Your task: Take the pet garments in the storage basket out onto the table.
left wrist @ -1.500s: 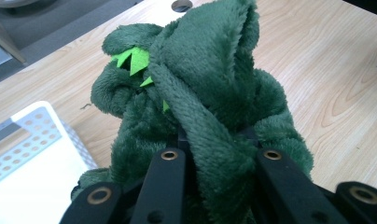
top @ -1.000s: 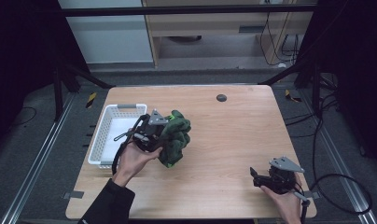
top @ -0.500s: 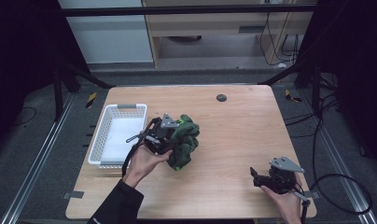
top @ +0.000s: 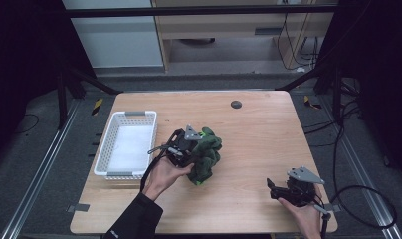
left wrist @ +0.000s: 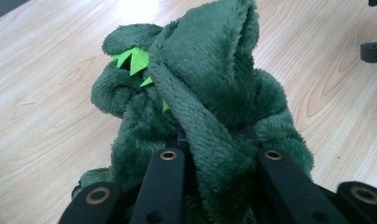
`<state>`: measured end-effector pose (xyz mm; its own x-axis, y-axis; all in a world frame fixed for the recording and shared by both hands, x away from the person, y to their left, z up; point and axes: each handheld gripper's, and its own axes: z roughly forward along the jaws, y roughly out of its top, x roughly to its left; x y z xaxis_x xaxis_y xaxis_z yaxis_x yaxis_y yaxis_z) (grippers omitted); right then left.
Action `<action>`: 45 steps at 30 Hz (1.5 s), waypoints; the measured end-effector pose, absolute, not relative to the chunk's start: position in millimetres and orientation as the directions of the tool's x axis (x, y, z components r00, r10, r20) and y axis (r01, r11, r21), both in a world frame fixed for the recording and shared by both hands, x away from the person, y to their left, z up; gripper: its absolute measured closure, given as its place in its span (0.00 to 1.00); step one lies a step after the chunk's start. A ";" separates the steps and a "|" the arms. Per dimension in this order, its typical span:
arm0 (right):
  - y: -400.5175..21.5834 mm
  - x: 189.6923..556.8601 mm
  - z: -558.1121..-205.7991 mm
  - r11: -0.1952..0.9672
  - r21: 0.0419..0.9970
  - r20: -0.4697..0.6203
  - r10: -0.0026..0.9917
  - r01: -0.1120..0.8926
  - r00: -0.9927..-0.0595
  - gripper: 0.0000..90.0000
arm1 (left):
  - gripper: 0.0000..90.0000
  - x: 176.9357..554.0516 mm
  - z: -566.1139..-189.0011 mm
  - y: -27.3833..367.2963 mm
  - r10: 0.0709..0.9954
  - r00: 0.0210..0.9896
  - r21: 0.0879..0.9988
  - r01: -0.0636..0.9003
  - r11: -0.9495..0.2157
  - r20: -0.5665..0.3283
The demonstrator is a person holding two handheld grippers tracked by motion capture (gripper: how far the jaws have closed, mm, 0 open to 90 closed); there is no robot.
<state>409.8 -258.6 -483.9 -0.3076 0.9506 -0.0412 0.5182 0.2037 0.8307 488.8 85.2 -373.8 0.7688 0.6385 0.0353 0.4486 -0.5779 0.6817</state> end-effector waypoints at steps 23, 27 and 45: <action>-258.6 410.5 -485.2 0.219 0.829 -0.053 0.947 0.514 -0.318 0.06 | 0.87 497.4 -411.5 63.2 0.622 0.783 0.637 0.472 -0.609 0.015; -258.3 410.4 -485.3 0.221 0.828 -0.054 0.946 0.515 -0.318 0.06 | 0.86 498.4 -418.4 61.0 0.621 0.784 0.628 0.478 -0.614 0.010; -257.6 410.5 -486.0 0.224 0.825 -0.053 0.945 0.519 -0.323 0.06 | 0.71 500.1 -438.7 56.8 0.606 0.796 0.607 0.485 -0.630 -0.008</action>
<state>410.5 -257.6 -486.0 -0.3231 0.9449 -0.0530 0.5186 0.2237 0.8252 500.1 56.8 -438.7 0.7958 0.6056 -0.0077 0.4849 -0.6296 0.6070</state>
